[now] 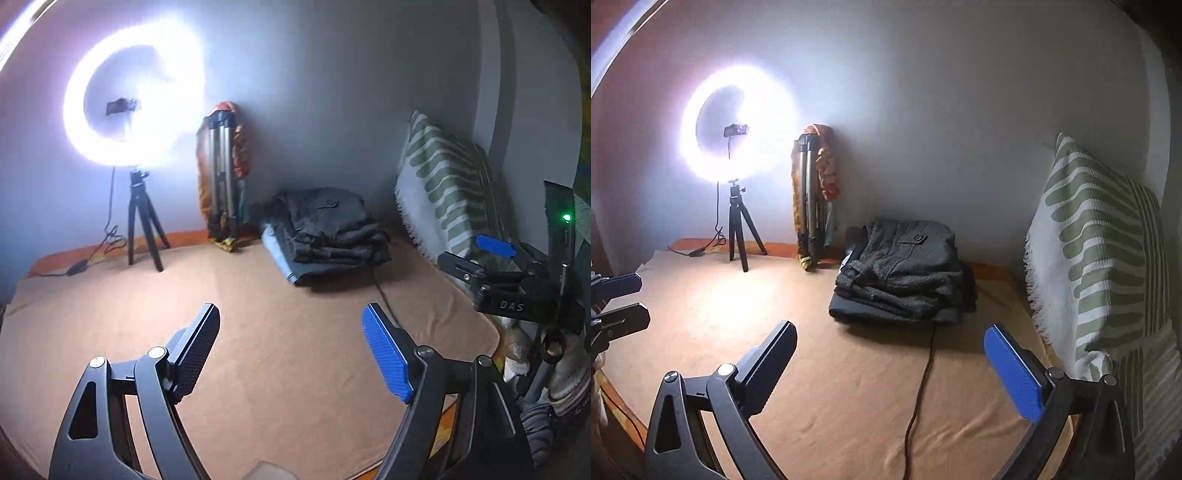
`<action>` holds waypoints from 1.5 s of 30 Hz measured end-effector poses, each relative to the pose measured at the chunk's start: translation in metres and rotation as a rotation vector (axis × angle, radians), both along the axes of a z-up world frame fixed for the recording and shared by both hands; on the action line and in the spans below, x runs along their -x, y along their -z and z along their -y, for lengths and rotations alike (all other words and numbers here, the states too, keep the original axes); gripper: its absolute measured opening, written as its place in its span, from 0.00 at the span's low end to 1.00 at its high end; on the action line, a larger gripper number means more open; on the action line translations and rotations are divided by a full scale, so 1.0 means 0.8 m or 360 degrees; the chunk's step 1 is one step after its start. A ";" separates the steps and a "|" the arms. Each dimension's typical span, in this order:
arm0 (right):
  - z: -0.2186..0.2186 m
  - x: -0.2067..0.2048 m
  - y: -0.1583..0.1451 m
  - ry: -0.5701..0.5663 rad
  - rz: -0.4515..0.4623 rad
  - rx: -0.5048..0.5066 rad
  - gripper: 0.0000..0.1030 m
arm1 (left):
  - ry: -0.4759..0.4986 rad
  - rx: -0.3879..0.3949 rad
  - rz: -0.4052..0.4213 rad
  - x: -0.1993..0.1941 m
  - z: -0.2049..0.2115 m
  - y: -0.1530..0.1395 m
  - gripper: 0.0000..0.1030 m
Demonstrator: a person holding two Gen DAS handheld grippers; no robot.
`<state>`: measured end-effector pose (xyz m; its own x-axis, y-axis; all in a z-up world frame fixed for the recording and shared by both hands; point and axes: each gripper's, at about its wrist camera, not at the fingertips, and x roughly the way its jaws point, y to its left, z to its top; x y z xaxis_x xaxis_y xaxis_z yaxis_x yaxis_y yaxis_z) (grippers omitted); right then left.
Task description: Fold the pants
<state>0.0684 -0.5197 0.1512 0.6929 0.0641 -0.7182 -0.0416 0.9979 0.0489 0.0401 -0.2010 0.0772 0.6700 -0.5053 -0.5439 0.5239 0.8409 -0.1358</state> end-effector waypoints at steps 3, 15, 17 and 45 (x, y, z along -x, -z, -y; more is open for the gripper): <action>-0.007 0.007 0.002 0.0011 0.0002 -0.0033 1.00 | -0.0046 -0.0014 -0.0008 -0.002 -0.008 0.005 0.78; -0.030 0.023 0.016 0.0057 0.0028 -0.0078 1.00 | -0.0120 -0.0116 -0.0032 -0.010 -0.011 0.028 0.78; -0.033 0.023 0.018 0.0060 0.0039 -0.0073 1.00 | -0.0119 -0.0114 -0.0041 -0.011 -0.013 0.031 0.78; -0.049 0.023 0.037 0.0048 0.0031 -0.0053 1.00 | -0.0104 -0.0144 -0.0021 -0.004 -0.015 0.041 0.81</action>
